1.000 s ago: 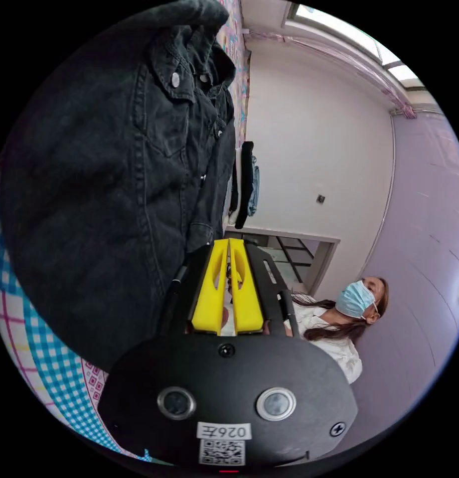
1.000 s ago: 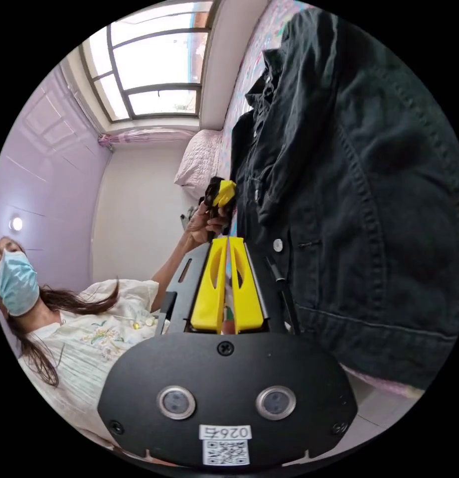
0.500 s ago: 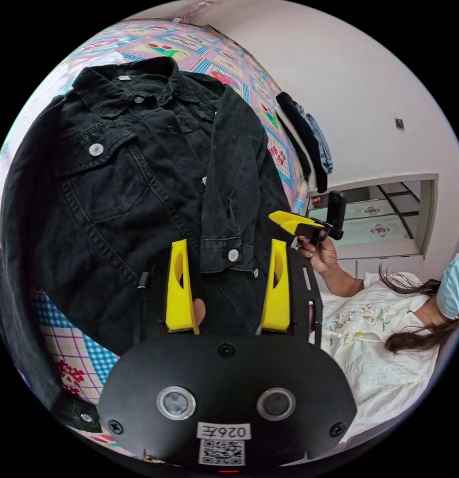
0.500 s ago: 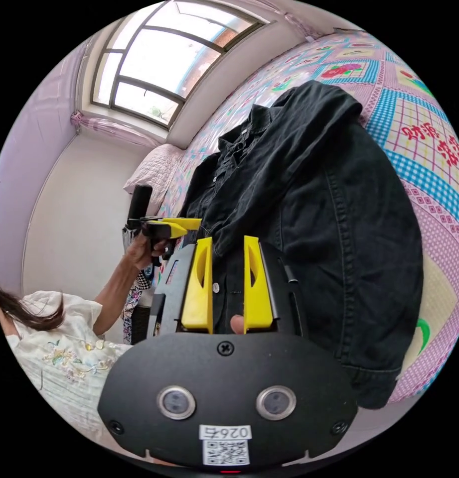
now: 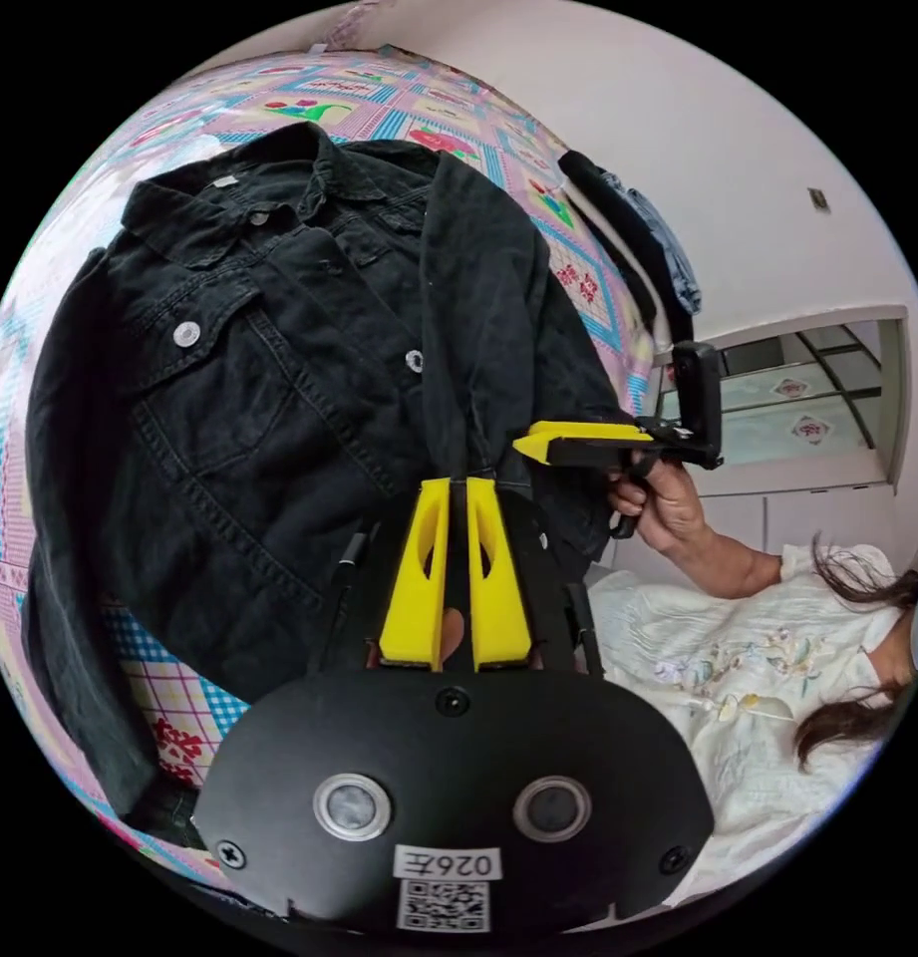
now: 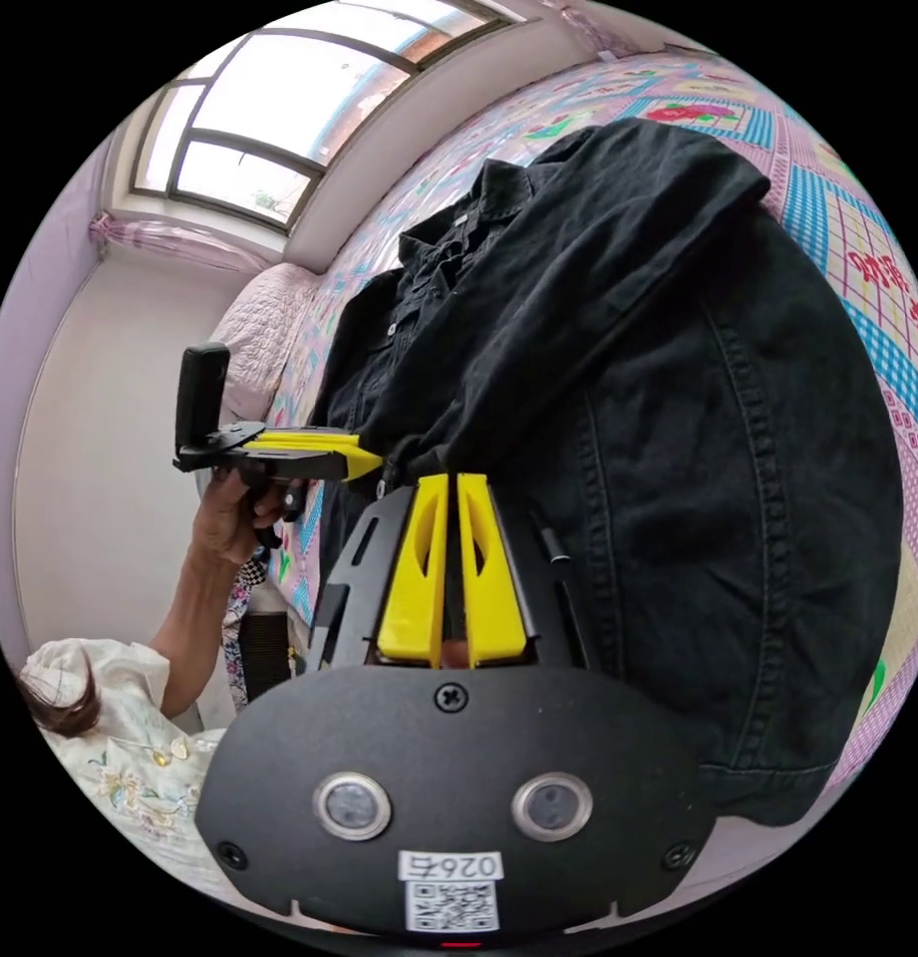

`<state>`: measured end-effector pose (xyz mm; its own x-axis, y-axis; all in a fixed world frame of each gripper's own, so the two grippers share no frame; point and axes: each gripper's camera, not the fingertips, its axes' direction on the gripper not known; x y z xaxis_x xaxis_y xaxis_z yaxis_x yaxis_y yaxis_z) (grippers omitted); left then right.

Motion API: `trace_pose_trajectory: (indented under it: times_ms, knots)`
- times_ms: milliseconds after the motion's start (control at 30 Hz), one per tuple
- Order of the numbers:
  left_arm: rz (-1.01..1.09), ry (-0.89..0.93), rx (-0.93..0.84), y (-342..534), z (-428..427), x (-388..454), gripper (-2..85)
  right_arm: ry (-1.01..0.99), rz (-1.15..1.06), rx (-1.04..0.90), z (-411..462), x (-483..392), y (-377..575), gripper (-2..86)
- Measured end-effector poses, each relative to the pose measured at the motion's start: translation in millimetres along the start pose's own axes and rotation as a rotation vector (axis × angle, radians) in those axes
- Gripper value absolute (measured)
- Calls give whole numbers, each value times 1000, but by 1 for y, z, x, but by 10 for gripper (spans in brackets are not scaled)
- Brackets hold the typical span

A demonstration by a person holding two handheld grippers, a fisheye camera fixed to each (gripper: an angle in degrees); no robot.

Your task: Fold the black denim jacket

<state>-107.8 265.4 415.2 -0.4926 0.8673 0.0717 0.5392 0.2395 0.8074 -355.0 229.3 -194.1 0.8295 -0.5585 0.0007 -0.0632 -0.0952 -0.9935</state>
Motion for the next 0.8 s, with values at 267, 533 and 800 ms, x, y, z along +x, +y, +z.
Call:
trace_pose_trajectory:
  times_ms: [267,533,800]
  knots:
    - [5,276,228,64,-66,-19,26,-223,-71,95,-31,-30,8,-14]
    - [-238,527,171,123,3,-103,53,-210,-54,-139,42,-19,16,11]
    - [-272,461,397,158,-47,-105,3,159,-70,83,-22,9,-15,24]
